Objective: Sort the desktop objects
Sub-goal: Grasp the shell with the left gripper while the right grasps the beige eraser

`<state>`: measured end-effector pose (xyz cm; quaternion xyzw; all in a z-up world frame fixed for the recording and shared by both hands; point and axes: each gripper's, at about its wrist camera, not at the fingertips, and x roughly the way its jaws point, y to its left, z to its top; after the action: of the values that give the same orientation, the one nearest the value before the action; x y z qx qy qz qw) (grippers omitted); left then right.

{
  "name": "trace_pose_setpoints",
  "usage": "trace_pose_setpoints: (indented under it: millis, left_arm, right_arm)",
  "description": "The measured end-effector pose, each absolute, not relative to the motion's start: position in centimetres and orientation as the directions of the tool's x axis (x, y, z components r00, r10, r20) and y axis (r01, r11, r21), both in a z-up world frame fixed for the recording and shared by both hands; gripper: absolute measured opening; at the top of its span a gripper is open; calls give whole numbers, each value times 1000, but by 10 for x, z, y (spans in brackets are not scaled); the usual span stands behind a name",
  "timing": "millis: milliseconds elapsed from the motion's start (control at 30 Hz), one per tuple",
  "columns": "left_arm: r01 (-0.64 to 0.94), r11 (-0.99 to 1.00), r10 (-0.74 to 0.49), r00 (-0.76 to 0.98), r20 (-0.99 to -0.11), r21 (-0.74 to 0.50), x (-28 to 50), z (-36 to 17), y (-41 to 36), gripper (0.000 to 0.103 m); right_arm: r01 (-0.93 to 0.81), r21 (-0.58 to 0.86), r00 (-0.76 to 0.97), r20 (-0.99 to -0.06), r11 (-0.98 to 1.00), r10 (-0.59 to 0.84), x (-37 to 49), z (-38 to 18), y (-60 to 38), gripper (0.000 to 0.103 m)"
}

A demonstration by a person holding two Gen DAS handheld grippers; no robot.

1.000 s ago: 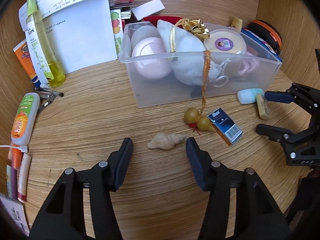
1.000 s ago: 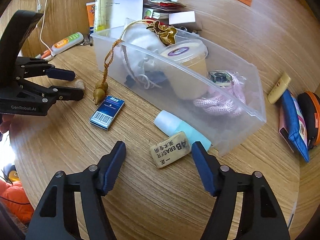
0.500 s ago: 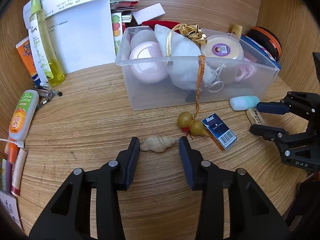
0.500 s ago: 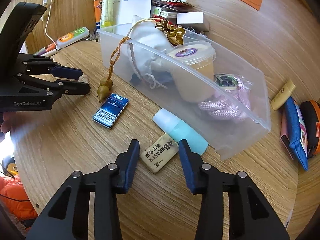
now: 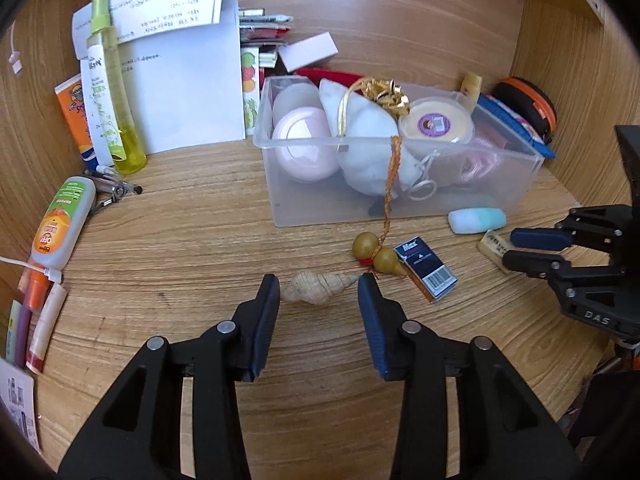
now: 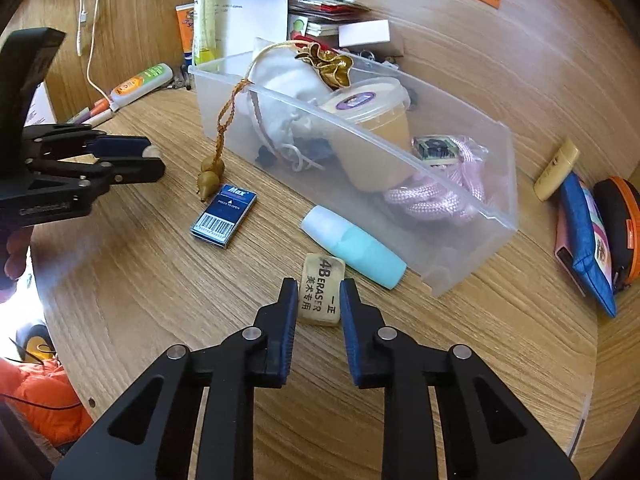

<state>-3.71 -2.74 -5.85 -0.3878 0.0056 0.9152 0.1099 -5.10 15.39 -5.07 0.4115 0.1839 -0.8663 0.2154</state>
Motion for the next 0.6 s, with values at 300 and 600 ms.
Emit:
trace_pose_setpoints:
  millis: [300, 600]
  left_arm:
    - [-196, -977, 204, -705, -679, -89, -31, -53, -32, 40]
    - [-212, -972, 229, -744, -627, -103, -30, -36, -31, 40]
  right_arm:
    - [510, -139, -554, -808, -849, -200, -63, -58, 148, 28]
    - [500, -96, -547, -806, -861, -228, -63, -60, 151, 23]
